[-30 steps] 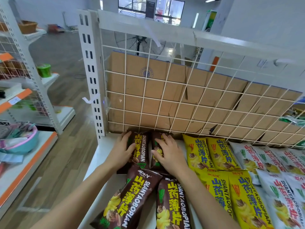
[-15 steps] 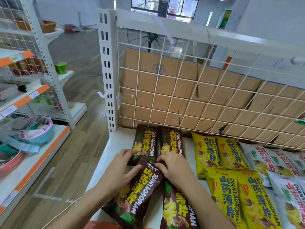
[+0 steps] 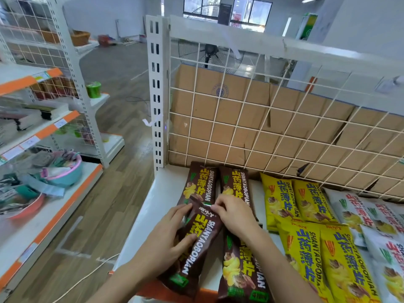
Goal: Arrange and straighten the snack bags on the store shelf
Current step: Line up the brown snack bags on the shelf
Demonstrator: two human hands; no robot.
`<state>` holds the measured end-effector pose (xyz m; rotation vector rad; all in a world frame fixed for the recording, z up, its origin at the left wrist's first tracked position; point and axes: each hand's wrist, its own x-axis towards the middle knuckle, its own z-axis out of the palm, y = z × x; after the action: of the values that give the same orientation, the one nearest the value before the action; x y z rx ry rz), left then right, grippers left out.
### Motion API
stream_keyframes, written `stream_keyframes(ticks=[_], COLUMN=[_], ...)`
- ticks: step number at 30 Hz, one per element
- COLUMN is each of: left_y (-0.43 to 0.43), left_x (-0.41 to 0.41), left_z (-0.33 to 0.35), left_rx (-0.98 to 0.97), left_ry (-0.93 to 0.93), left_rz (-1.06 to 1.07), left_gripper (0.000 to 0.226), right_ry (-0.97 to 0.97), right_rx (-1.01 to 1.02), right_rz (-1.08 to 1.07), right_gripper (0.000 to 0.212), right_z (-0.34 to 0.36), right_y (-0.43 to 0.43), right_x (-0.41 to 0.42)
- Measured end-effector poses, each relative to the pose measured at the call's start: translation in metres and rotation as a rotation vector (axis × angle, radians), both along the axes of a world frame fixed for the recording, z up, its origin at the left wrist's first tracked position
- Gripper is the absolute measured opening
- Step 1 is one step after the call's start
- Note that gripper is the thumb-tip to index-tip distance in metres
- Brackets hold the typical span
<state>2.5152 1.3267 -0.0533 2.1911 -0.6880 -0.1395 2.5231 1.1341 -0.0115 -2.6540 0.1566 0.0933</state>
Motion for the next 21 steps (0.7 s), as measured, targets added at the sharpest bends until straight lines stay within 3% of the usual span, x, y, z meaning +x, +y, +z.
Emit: stream_keyframes(ticks=[2, 6, 10, 21], left_y=[0.002, 0.001, 0.003, 0.005], left_x=[-0.006, -0.013, -0.015, -0.026], left_z=[0.003, -0.001, -0.01, -0.012], left_rx=[-0.098, -0.273, -0.333, 0.175], left_ry=[0.056, 0.221, 0.294, 0.02], left_rz=[0.001, -0.005, 0.031, -0.026], left_gripper=[0.078, 0.103, 0.119, 0.125], right_ry=[-0.034, -0.11, -0.088, 0.048], right_rx=[0.082, 0.169, 0.132, 0.053], right_rz=[0.007, -0.01, -0.036, -0.035], right_gripper=[0.017, 0.017, 0.018, 0.029], right_z=[0.004, 0.006, 0.0, 0.002], right_y=[0.001, 0.007, 0.016, 0.013], right_x=[0.001, 0.012, 0.023, 0.044])
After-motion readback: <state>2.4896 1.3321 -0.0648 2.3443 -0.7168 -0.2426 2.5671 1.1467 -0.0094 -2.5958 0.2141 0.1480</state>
